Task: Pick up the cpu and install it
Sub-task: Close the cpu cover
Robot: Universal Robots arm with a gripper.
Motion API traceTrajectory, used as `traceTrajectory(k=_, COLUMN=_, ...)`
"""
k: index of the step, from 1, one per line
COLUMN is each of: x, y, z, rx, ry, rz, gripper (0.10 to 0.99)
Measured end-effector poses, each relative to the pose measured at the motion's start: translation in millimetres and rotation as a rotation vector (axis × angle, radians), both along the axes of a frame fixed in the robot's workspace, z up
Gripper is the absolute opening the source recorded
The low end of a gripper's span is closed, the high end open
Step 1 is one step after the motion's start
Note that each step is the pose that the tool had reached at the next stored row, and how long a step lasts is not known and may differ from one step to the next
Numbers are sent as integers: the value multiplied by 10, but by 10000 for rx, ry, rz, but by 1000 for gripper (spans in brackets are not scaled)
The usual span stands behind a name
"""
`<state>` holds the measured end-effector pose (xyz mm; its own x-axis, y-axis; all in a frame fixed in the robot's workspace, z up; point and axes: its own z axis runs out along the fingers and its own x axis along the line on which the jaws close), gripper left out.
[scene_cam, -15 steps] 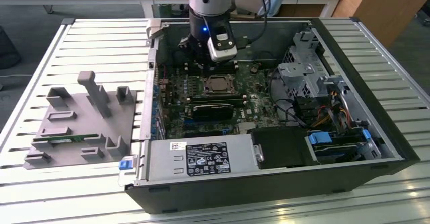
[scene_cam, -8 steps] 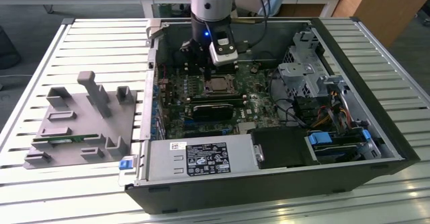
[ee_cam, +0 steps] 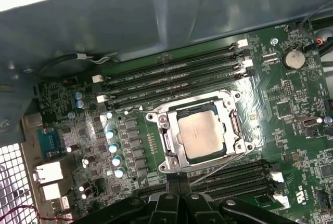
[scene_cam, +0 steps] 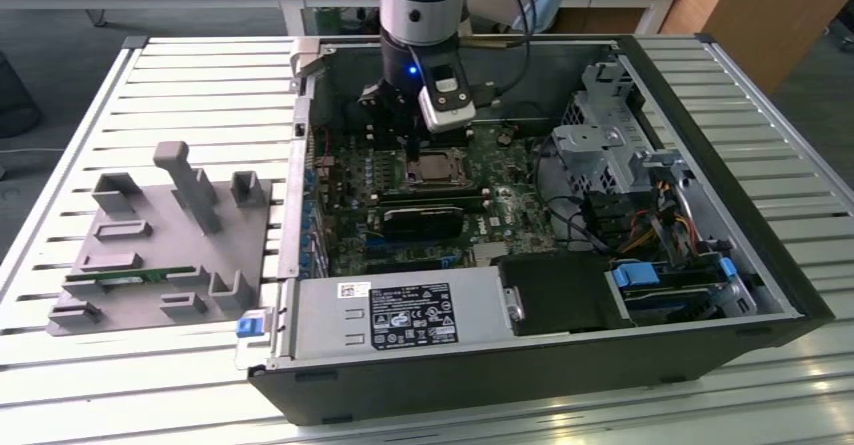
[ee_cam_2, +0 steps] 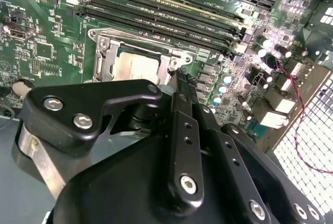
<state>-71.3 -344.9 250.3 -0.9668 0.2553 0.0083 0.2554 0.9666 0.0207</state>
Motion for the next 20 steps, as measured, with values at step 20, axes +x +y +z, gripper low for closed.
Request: traceTrajectory(k=20, x=15, y=127, z=-231, rx=17, ry=1, rz=201, gripper=106)
